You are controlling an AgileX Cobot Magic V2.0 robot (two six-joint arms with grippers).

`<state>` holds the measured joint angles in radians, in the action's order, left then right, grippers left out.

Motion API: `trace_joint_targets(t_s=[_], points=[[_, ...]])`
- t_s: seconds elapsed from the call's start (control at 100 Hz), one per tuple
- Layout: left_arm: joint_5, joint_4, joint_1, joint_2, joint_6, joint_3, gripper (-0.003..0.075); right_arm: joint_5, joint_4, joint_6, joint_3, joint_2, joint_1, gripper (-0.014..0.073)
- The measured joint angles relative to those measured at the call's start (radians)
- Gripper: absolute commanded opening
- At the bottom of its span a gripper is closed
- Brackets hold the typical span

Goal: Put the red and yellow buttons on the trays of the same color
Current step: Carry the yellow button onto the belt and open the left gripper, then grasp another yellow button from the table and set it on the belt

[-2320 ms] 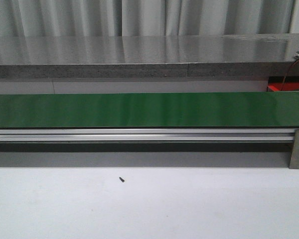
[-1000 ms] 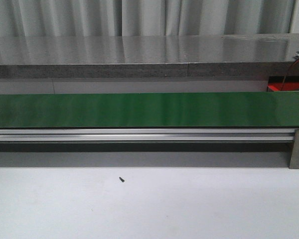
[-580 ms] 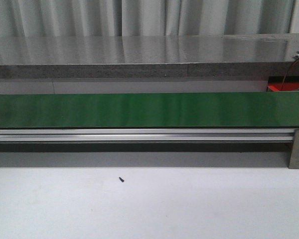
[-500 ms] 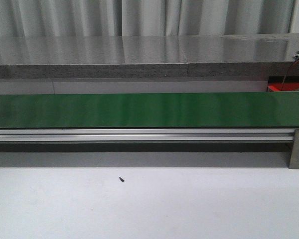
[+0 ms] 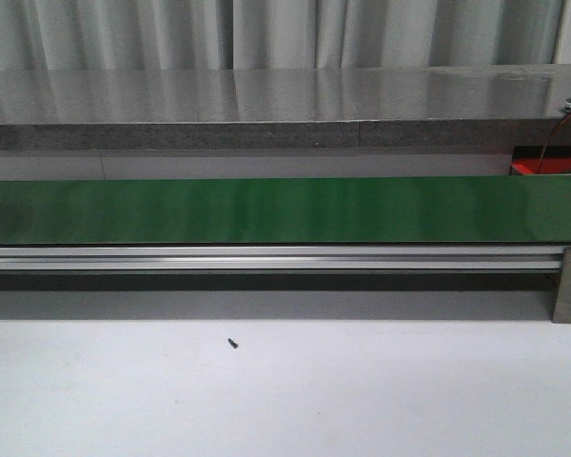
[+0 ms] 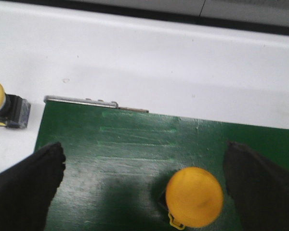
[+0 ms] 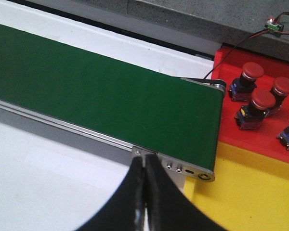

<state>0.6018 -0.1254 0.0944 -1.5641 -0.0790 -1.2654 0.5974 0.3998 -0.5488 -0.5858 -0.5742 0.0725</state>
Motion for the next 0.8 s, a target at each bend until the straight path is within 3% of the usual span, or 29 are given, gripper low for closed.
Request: trace_joint_targets(t_s=[0.22,0.62,0.8], points=[[-0.04,0.008,0.069,0.041,0.0,0.0,0.0648,0.0,0.0,0.0,0.0,0.0,0.0,-0.0096],[-0.106,0.054,0.394,-0.028,0.0,0.0,0.0639,0.0,0.002,0.0,0.0,0.0,0.0,-0.0096],[-0.137,0.055,0.483,-0.106,0.0,0.0,0.0639,0.0,0.002,0.0,0.0,0.0,0.0,-0.0096]])
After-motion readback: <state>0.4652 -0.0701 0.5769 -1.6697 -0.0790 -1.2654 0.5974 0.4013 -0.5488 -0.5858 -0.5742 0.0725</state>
